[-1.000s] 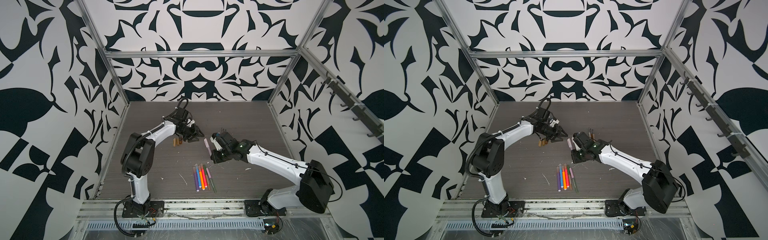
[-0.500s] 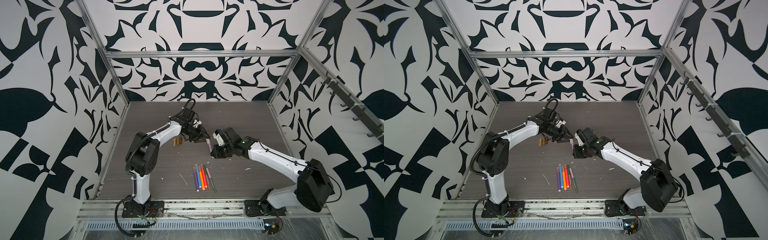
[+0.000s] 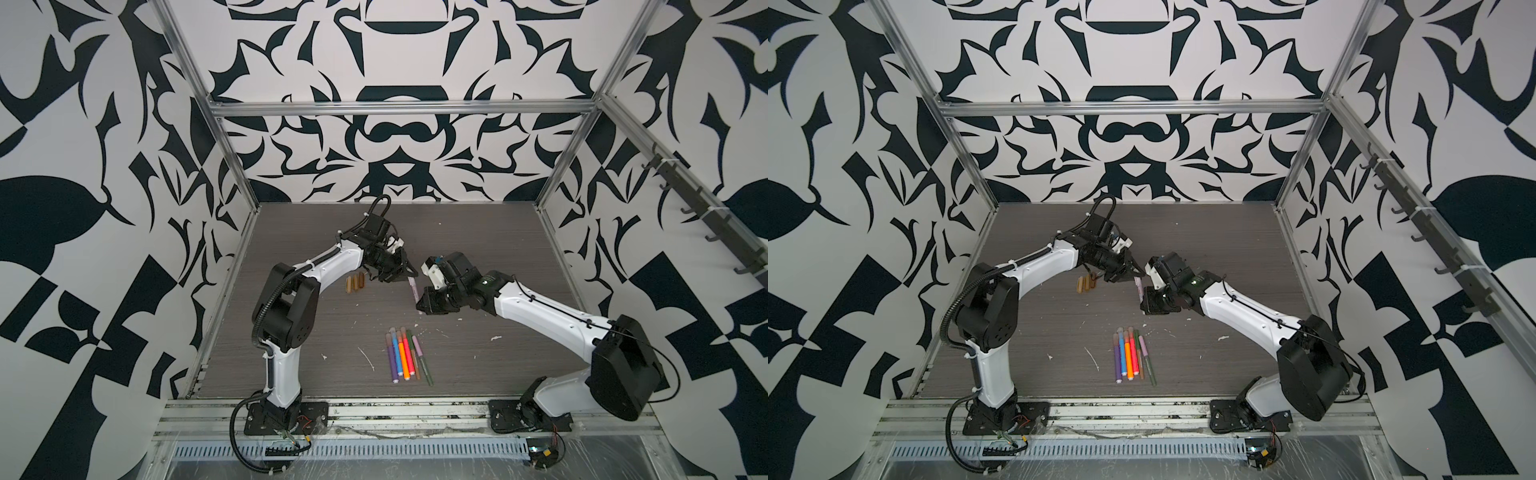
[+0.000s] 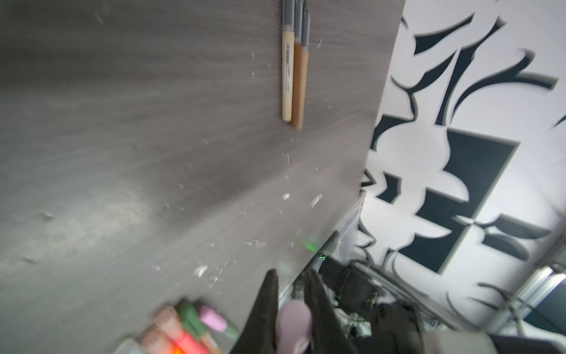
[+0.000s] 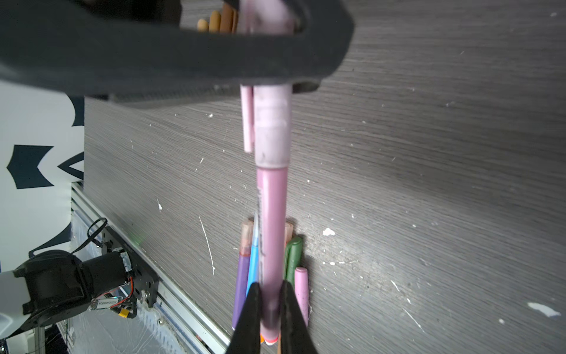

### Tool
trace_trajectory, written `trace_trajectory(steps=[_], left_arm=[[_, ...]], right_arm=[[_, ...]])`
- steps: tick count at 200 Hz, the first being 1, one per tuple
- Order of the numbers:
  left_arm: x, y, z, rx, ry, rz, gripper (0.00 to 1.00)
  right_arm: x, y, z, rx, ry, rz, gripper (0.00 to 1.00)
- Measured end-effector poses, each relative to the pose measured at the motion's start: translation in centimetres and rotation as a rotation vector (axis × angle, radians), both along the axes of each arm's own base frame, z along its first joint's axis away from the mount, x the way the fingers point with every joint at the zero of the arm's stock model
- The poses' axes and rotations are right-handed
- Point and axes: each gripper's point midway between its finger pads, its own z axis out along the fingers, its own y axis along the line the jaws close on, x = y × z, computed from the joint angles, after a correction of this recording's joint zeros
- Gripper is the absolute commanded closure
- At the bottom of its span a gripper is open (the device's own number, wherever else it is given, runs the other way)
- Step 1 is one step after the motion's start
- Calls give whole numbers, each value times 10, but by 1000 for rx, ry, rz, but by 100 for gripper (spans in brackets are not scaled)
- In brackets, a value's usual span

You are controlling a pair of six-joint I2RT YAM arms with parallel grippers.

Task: Remove pen caps from pens
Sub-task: Open the pen cap on the pen.

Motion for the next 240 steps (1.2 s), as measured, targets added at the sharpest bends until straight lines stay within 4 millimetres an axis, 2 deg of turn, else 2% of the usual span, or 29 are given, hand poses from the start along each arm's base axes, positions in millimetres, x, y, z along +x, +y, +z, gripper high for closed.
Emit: trace_trajectory(steps=[17, 43, 85, 105, 128, 158, 184, 204, 215, 222, 229, 240], left_arm=[[1, 0, 1, -3, 1, 1, 100], [1, -1, 3, -6, -5, 0, 100], [3, -5, 13, -33, -7, -7, 100], [4, -7, 17, -42, -9, -8, 100], [4, -7, 17, -43, -9, -8, 100], [3, -7, 18, -44, -8, -12, 100], [12, -2, 22, -34, -12, -16, 100], [27, 5, 31, -31, 16, -15, 100], [43, 12, 38, -28, 25, 8, 100], [69, 21, 47, -36, -17, 48, 100], [96, 33, 57, -45, -65, 96, 100], [141, 65, 75, -51, -143, 189, 100]], right_arm=[[2, 1, 2, 3, -6, -2, 93], [3, 0, 2, 0, -9, -8, 78], [9, 4, 3, 10, -13, -23, 74], [11, 6, -1, 6, -8, -23, 80], [13, 8, -3, 5, -4, -22, 100], [14, 8, -2, 9, -9, -19, 100], [16, 12, 2, 26, -26, -18, 100], [25, 18, 11, 52, -82, -39, 100], [28, 23, 18, 72, -119, -49, 100], [14, 26, 15, 66, -104, -25, 100], [-9, 31, 11, 58, -86, 26, 100], [-41, 38, 7, 39, -58, 104, 100]])
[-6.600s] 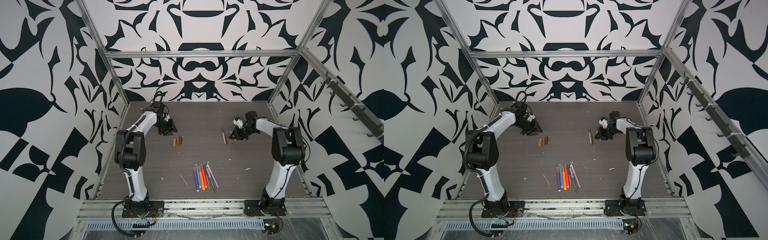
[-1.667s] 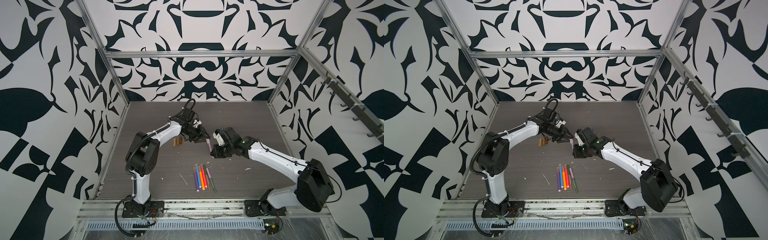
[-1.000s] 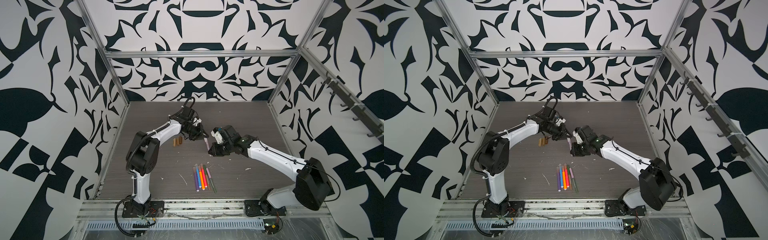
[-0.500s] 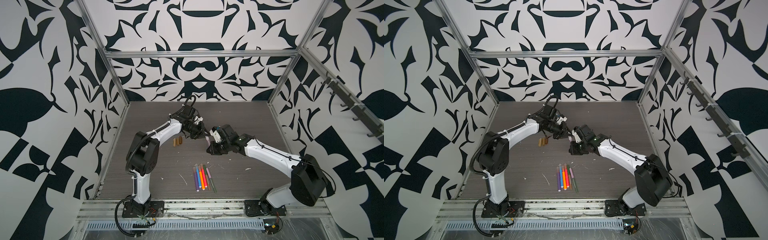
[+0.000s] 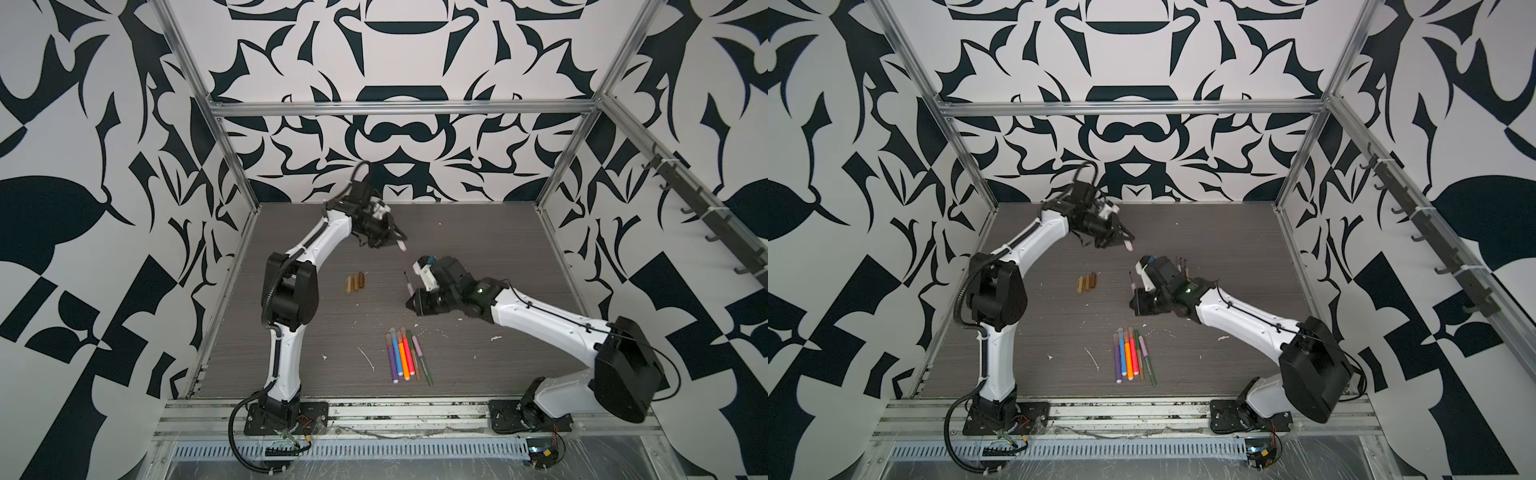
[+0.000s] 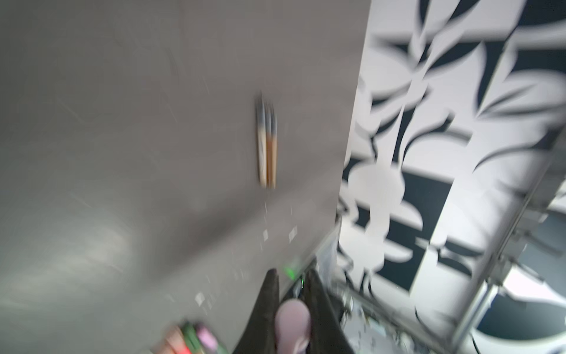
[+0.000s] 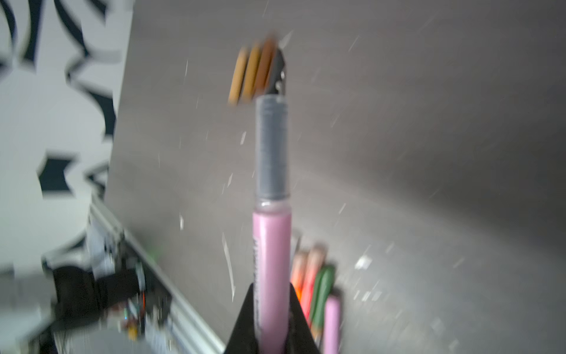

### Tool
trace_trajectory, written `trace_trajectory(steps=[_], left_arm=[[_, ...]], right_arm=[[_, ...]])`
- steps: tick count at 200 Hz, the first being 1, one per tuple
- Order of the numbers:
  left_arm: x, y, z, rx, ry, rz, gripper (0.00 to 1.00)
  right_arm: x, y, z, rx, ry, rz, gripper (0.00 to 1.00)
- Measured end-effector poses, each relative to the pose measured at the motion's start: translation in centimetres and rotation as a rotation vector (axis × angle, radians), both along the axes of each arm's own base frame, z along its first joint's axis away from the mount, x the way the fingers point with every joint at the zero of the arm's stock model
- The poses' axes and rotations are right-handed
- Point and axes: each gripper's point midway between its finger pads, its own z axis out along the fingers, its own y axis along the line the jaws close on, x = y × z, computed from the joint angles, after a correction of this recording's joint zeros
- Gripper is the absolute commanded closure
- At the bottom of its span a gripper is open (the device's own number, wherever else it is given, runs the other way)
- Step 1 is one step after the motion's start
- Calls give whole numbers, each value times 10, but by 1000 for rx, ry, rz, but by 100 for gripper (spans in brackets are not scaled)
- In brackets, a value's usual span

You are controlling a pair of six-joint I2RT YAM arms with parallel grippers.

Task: Remove pen caps from pens
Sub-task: Open the pen cap on the pen, then place the pen cap at the center of the table.

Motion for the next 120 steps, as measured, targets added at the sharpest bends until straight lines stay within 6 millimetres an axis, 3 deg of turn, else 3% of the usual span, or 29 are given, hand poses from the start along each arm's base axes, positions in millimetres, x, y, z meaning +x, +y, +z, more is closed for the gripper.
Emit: trace_trajectory(steps=[10, 22, 32, 45, 63, 91, 120], left_arm=[[32, 29, 16, -1, -59, 77, 100], [59, 64, 31, 5, -111, 157, 100], [68, 84, 36, 18, -127, 200, 100], [67, 92, 34, 39, -126, 218, 100], [45, 88, 7, 90, -72, 197, 100], [-14, 90, -54, 224, 57, 151, 100], [-63, 120, -93, 360, 139, 159, 100]], right_arm=[[-23, 6, 2, -3, 13, 64, 100], [-30, 4, 9, 8, 5, 77, 100], [-24, 0, 15, 17, -9, 53, 100], [-15, -6, 20, 24, -23, 18, 100], [-6, -12, 17, 11, -30, -22, 100], [3, -19, 14, -12, -42, -59, 100], [19, -32, 10, -18, -49, -117, 100]])
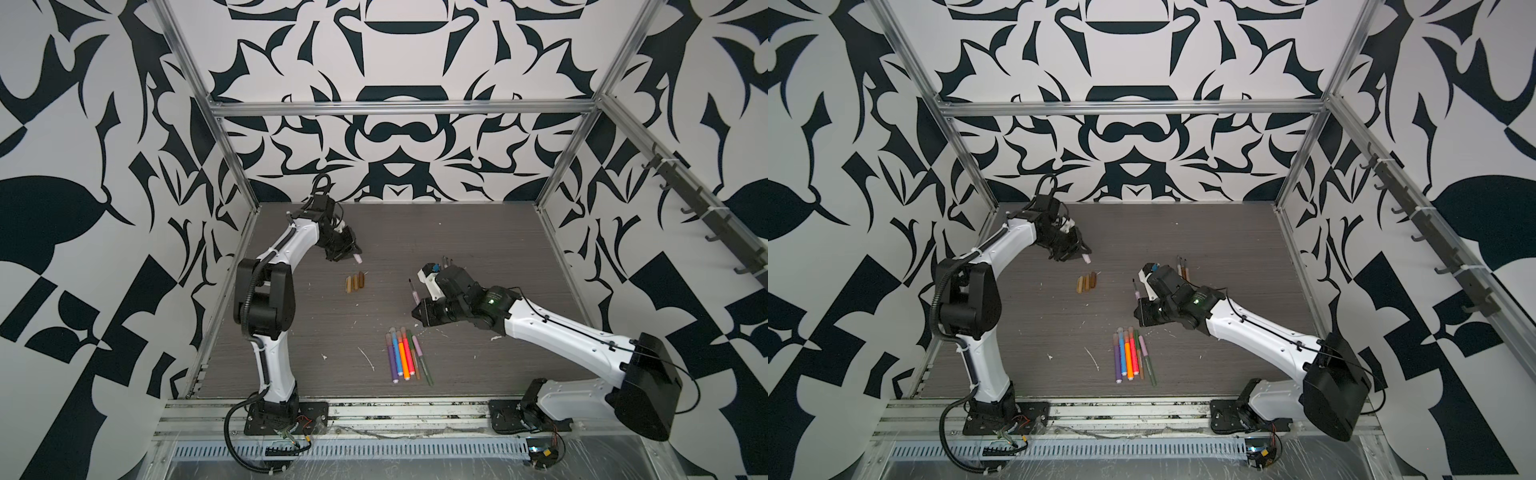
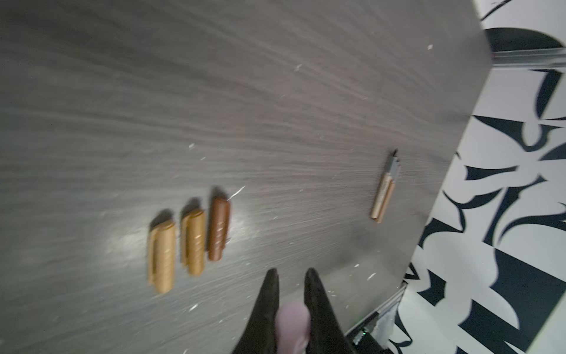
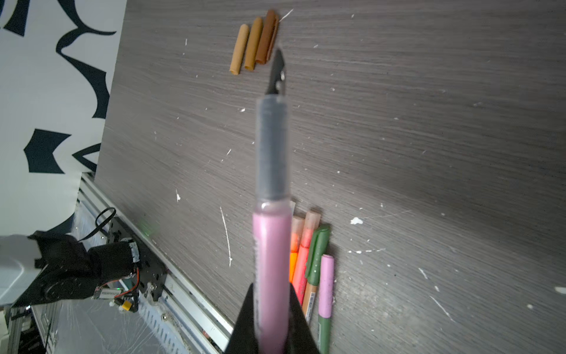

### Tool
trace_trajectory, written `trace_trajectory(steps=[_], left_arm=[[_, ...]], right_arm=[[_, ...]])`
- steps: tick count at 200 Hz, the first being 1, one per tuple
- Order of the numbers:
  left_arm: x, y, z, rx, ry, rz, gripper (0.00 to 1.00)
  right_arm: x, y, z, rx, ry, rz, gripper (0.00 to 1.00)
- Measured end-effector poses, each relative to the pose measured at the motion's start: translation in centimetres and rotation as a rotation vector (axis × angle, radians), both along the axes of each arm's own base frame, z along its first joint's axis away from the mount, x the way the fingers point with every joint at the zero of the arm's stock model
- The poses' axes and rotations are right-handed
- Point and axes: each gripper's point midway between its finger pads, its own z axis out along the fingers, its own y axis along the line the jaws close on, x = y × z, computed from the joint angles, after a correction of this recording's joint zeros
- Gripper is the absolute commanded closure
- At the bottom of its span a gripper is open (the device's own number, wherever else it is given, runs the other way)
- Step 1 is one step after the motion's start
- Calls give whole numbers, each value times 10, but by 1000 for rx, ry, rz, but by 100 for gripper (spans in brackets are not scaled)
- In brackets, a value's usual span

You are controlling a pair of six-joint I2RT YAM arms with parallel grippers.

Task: Remove pen caps from pens
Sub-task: Place the pen cap at the center of the table.

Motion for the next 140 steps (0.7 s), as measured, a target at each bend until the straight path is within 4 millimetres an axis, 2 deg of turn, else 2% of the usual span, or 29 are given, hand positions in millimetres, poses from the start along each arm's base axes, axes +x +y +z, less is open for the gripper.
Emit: trace_trajectory(steps=[25, 45, 68, 104, 140], left_arm=[[-27, 29, -8, 68, 15, 47, 100], [-38, 42, -5, 87, -6, 89, 100], [-41, 44, -4, 67, -28, 126, 100], [-47, 42, -13, 40, 13, 170, 100], [-53, 47, -8, 69, 22, 184, 100]], right_arm=[[14, -13, -6, -18, -4, -34, 100], [22, -22, -11, -40, -11, -37, 100], [29, -31, -13, -49, -16, -34, 100], [39, -50, -15, -53, -13, -59, 100], [35, -69, -14, -69, -36, -83, 100]])
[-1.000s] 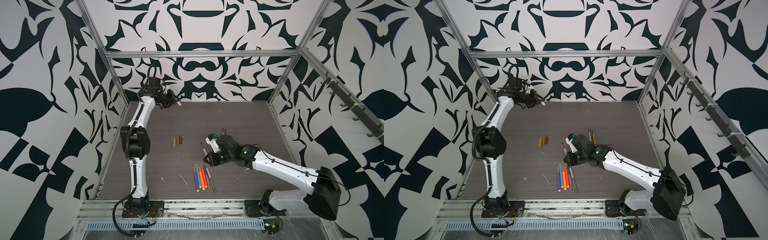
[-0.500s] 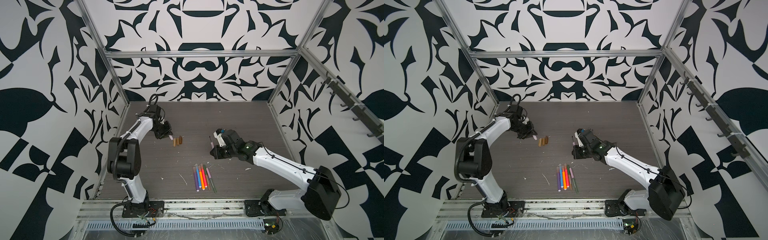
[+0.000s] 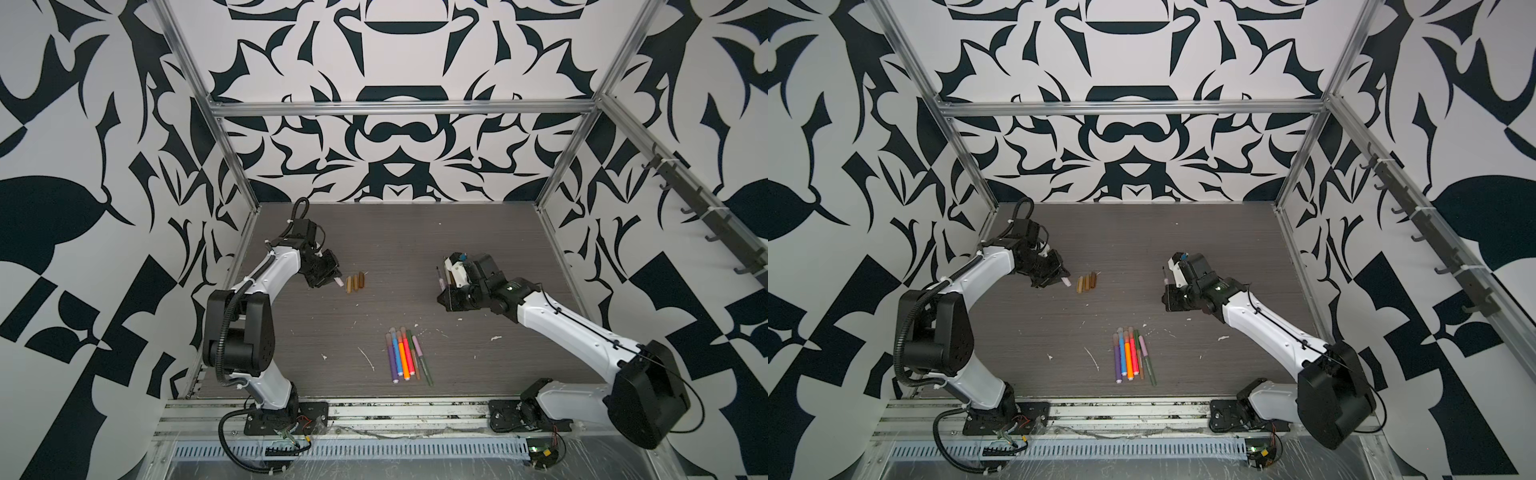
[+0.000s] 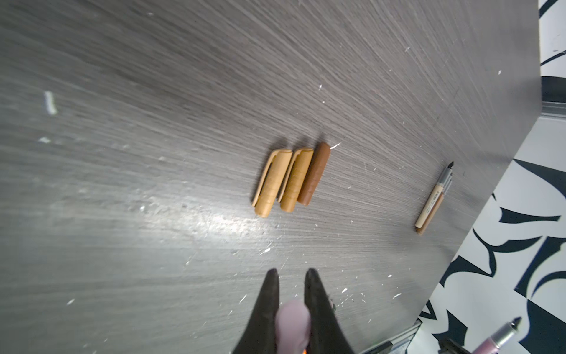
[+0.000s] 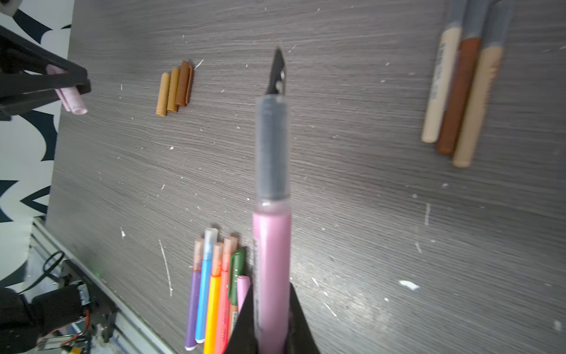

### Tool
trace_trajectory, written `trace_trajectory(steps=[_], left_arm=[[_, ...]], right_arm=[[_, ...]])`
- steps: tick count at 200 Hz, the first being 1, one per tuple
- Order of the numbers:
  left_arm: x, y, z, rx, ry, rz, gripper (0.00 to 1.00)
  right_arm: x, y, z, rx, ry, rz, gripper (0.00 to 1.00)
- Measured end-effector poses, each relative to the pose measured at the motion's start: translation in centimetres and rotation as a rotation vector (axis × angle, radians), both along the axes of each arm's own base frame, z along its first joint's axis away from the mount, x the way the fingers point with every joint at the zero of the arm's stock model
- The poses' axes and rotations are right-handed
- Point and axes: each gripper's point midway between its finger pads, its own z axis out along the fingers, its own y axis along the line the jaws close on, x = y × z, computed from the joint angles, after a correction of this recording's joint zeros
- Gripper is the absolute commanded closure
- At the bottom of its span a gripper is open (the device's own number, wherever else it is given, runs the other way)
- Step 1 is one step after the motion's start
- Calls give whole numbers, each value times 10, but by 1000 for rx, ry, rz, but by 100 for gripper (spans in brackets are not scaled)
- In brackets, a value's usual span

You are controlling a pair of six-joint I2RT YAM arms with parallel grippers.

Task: Remove pen caps from pens
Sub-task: Place the pen cap at the center of the table.

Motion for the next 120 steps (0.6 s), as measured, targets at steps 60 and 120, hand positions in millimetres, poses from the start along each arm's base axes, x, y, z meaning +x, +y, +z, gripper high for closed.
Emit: trace_trajectory(steps=[60, 120], left_arm=[[2, 10, 4, 48, -43, 22, 100], [12, 7, -28, 54, 13, -27, 100]], right_arm=[[-13, -22, 13, -83, -66, 15, 100], [-10, -36, 10, -154, -92, -11, 100]])
